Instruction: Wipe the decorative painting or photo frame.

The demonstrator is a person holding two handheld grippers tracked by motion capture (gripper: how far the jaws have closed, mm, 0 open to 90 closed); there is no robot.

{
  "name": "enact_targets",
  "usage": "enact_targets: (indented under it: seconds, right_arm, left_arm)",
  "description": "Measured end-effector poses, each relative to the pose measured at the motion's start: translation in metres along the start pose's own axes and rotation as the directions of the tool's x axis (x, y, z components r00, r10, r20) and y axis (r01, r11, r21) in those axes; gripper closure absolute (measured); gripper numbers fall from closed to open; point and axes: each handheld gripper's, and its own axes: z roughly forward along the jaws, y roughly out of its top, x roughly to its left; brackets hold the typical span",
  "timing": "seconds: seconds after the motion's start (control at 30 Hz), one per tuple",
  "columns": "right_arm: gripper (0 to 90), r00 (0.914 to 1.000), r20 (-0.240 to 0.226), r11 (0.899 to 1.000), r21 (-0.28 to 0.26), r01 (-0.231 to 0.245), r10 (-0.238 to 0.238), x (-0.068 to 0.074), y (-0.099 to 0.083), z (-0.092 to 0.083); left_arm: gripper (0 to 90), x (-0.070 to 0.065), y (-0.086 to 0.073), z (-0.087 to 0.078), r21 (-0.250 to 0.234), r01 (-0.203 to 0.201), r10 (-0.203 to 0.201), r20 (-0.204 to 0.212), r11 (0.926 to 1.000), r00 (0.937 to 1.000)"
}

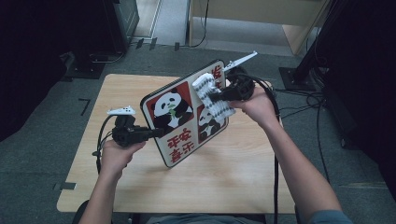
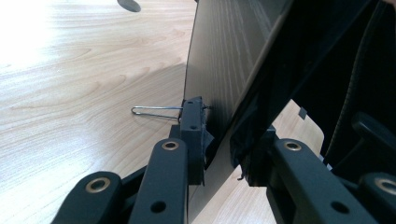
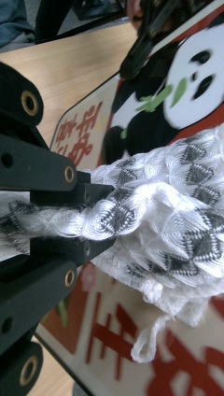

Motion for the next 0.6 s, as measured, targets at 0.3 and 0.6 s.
enact_targets:
  seconds: [0.3, 0.6]
  right_arm:
    - [80.7, 0.9993, 0.007, 0.999, -0.018, 0.038, -0.038, 0.014, 0.03, -0.008]
    - [80.7, 0.9985, 0.003, 0.998, -0.04, 0.056, -0.055, 0.024, 0.053, -0.008]
  left_arm:
    - [74.9, 0.0, 0.0, 0.0, -0.001, 0.001, -0.001, 0.001, 1.0, 1.0]
    - [74.9, 0.001, 0.0, 0.0, -0.001, 0.002, -0.002, 0.003, 1.0, 1.0]
